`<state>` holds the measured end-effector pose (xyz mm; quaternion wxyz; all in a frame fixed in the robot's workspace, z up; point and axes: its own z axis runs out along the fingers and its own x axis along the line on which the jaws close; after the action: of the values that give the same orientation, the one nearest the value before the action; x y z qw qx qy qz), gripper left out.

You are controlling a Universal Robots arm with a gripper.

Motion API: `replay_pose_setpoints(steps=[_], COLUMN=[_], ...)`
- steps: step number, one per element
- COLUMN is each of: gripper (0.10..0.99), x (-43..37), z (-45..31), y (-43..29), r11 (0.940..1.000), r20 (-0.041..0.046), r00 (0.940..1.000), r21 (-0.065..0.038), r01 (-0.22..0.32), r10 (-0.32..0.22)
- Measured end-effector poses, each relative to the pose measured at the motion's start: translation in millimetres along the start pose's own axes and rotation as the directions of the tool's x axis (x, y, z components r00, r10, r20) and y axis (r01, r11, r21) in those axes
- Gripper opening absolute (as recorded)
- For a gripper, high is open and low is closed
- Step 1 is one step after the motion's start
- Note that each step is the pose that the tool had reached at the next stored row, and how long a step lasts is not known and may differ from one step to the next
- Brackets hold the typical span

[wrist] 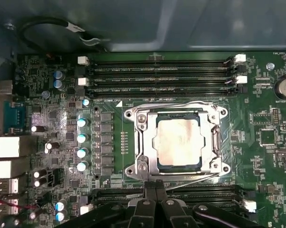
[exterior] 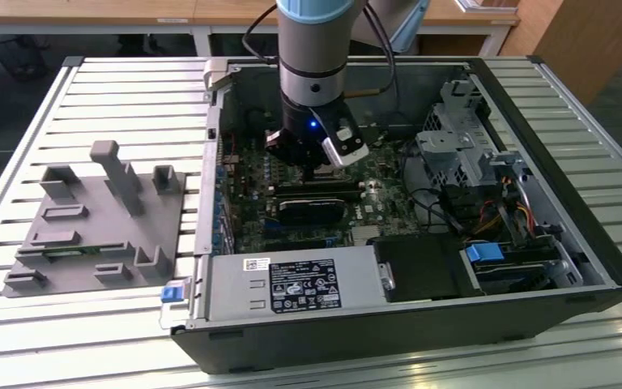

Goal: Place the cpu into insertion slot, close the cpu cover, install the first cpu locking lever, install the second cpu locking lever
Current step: 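Install the second cpu locking lever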

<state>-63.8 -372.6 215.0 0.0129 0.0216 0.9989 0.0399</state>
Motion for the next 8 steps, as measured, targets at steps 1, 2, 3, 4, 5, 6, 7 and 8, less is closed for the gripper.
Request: replay_pose_setpoints(steps=[1, 2, 3, 4, 5, 6, 7, 8], gripper=[0.122, 0.122, 0.122, 0.122, 0.122, 0.122, 0.122, 0.122], x=[0.1, 0.2, 0.3, 0.5, 0.8, 1.8, 2.6, 3.6], z=[-0.1, -0.2, -0.3, -0.4, -0.5, -0.7, -0.7, -0.8], y=[-1.1, -2.5, -4.1, -5.5, -6.7, -7.8, -8.6, -9.0], r11=[1.0, 1.0, 1.0, 1.0, 1.0, 0.9999, 0.9999, 0.9999], r20=[0.0, -0.0001, -0.0002, -0.0001, -0.0001, 0.0006, 0.0013, 0.0019], r00=[1.0, 1.0, 1.0, 1.0, 1.0, 1.0, 1.0, 1.0], r21=[-0.002, -0.004, -0.006, -0.007, -0.009, -0.011, -0.014, -0.017], r01=[0.0, 0.0, 0.0, 0.0, 0.0, 0.0, 0.0, 0.0], r10=[0.0, 0.0, 0.0, 0.0, 0.0, 0.0, 0.0, 0.0])
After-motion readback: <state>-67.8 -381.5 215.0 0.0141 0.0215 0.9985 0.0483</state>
